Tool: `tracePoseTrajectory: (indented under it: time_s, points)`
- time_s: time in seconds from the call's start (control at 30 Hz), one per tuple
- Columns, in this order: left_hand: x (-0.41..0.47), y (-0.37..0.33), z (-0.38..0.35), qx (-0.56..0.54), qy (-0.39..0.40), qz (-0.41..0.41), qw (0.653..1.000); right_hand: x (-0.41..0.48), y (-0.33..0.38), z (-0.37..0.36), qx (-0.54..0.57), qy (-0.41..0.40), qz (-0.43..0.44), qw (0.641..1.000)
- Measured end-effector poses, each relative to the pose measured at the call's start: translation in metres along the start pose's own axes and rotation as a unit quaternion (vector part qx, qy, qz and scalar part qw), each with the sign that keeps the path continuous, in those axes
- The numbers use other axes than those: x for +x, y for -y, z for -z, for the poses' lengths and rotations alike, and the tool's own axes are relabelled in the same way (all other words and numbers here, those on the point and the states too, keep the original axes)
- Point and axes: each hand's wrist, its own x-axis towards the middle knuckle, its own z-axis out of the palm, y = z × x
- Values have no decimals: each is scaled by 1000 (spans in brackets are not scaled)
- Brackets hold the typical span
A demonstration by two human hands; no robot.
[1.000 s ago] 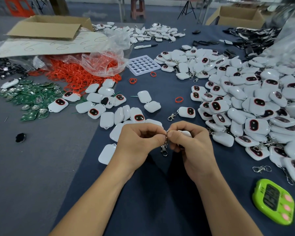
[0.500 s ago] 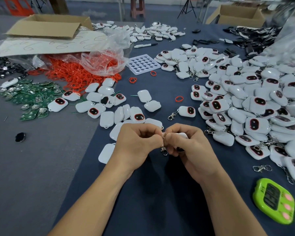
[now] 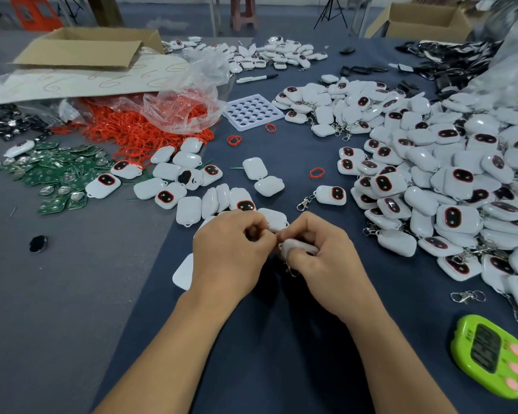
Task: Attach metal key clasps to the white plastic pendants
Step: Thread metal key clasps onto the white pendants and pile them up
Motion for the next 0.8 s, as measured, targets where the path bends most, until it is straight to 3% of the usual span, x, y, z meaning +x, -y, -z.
tracePoseTrajectory:
  time_s: [0.13, 0.27, 0.43, 0.57, 0.7, 0.8]
  points:
    - [1, 3, -2, -7, 22, -3, 1000, -3, 8, 7, 212, 122, -81, 966]
    - [1, 2, -3, -27, 42, -21, 999, -1, 7, 9, 306, 24, -143, 941]
    - [-1, 2, -5, -9, 123, -33, 992, 6, 4, 10, 270, -79, -134, 950]
    - [-2, 2, -4, 2, 162, -57, 985, 8, -1, 9, 230, -100, -137, 958]
    - [-1, 0, -5, 6, 166, -56, 985, 5, -4, 7, 91, -191, -104, 972]
    - [-2, 0, -6, 9, 164, -53, 985, 4, -6, 5, 81, -216, -95, 968]
